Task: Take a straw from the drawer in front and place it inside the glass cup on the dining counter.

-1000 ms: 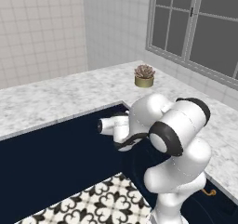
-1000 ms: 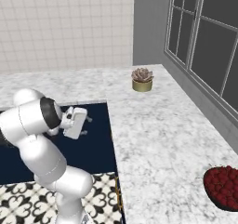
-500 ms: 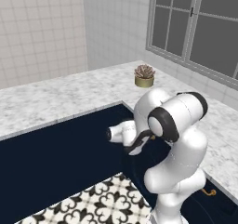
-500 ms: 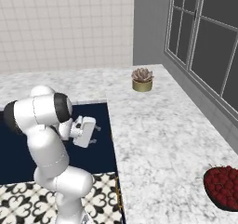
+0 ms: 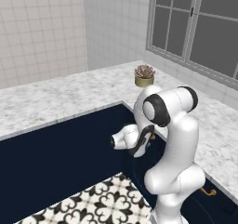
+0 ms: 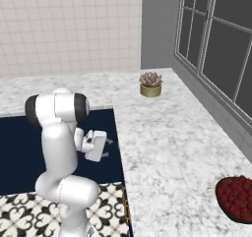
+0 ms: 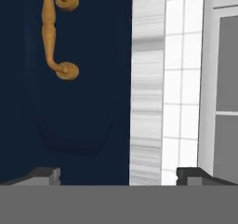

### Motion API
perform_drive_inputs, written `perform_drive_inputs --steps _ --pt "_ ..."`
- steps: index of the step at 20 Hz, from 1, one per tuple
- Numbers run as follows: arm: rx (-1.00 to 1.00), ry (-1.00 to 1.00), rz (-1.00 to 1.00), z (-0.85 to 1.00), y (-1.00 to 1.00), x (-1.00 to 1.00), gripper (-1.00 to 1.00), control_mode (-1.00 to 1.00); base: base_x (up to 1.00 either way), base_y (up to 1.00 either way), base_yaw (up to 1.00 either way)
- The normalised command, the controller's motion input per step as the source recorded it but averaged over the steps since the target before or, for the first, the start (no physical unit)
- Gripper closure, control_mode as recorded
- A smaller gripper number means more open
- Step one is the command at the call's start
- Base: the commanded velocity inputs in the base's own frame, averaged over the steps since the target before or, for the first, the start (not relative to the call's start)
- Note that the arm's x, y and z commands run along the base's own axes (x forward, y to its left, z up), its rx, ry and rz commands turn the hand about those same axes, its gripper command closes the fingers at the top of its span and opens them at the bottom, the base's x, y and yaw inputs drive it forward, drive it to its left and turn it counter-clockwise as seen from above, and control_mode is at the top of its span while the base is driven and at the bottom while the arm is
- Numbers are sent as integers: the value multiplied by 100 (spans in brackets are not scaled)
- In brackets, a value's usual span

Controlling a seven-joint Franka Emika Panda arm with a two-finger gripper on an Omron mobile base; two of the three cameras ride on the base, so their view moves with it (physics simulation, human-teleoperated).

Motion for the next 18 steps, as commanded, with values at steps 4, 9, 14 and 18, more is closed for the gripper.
perform_drive_inputs --steps 4,9,14,18 --pt "0 0 0 -36 -14 50 -100 -100 0 0 0" --pt "0 0 0 -33 -2 57 -100 -100 0 0 0" --pt "0 0 0 -41 -1 55 -100 -100 0 0 0" --pt "0 0 0 -38 -4 61 -100 -100 0 0 0"
